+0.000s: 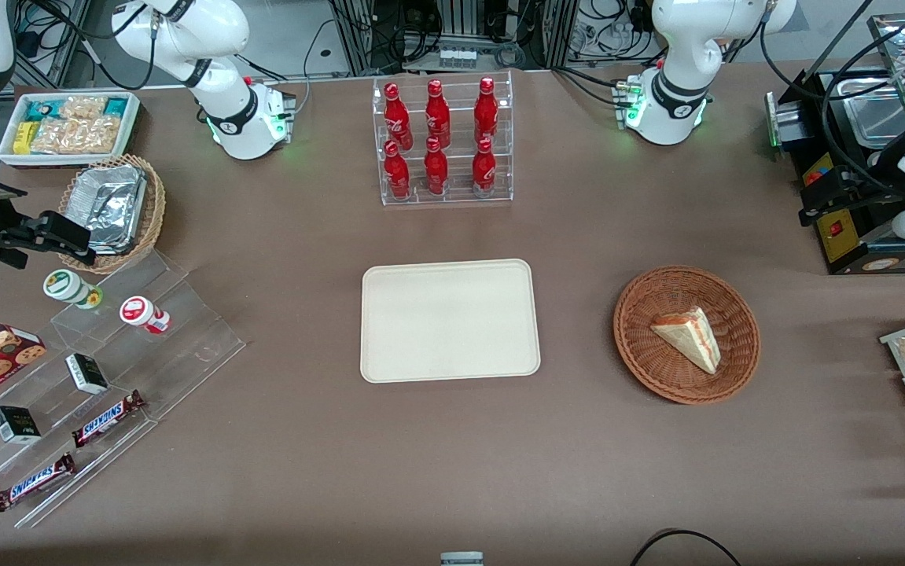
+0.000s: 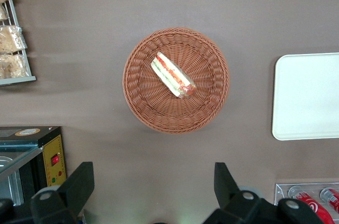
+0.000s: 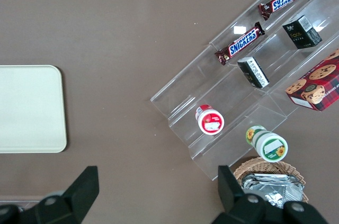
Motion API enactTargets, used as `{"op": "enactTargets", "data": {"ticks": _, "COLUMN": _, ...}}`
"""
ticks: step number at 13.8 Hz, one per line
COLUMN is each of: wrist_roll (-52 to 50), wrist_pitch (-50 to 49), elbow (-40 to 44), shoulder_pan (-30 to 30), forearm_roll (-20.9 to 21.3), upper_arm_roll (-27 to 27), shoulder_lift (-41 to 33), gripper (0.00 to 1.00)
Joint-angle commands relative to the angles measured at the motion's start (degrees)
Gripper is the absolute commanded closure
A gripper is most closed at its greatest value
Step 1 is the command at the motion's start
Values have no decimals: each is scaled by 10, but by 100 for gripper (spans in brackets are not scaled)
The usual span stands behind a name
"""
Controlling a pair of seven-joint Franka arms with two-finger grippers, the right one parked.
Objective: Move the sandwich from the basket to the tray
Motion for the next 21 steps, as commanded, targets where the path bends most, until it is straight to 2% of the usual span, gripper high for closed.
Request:
{"op": "enactTargets", "data": {"ticks": 1, "wrist_roll": 7, "wrist_pitch": -12, "elbow": 14, "shoulder_pan": 10, "forearm_roll": -1, "upper_arm_roll": -7, "shoulder_lift": 2, "gripper": 0}}
{"op": "enactTargets", "data": {"ticks": 7, "wrist_roll": -21, "wrist_pitch": 31, "elbow": -54, "shoulder_pan": 4, "forearm_roll": 1, "upper_arm_roll": -9, "shoulder_lift": 8, "gripper": 0}}
{"op": "enactTargets", "data": {"ticks": 10, "wrist_roll": -46, "wrist_pitch": 121, "elbow": -140, "shoulder_pan": 3, "forearm_roll": 8, "upper_arm_roll": -21, "shoulder_lift": -2, "gripper": 0}}
{"op": "enactTargets", "data": {"ticks": 14, "wrist_roll": -151, "wrist_pitch": 241, "elbow": -245, "shoulder_pan": 2, "forearm_roll": 19, "upper_arm_roll": -34, "shoulder_lift": -13, "gripper": 0}}
{"op": "enactTargets", "data": {"ticks": 21, "wrist_roll": -340, "wrist_pitch": 368, "elbow": -353, "shoulder_pan": 2, "forearm_roll": 19, "upper_arm_roll": -35, "shoulder_lift": -8, "gripper": 0}}
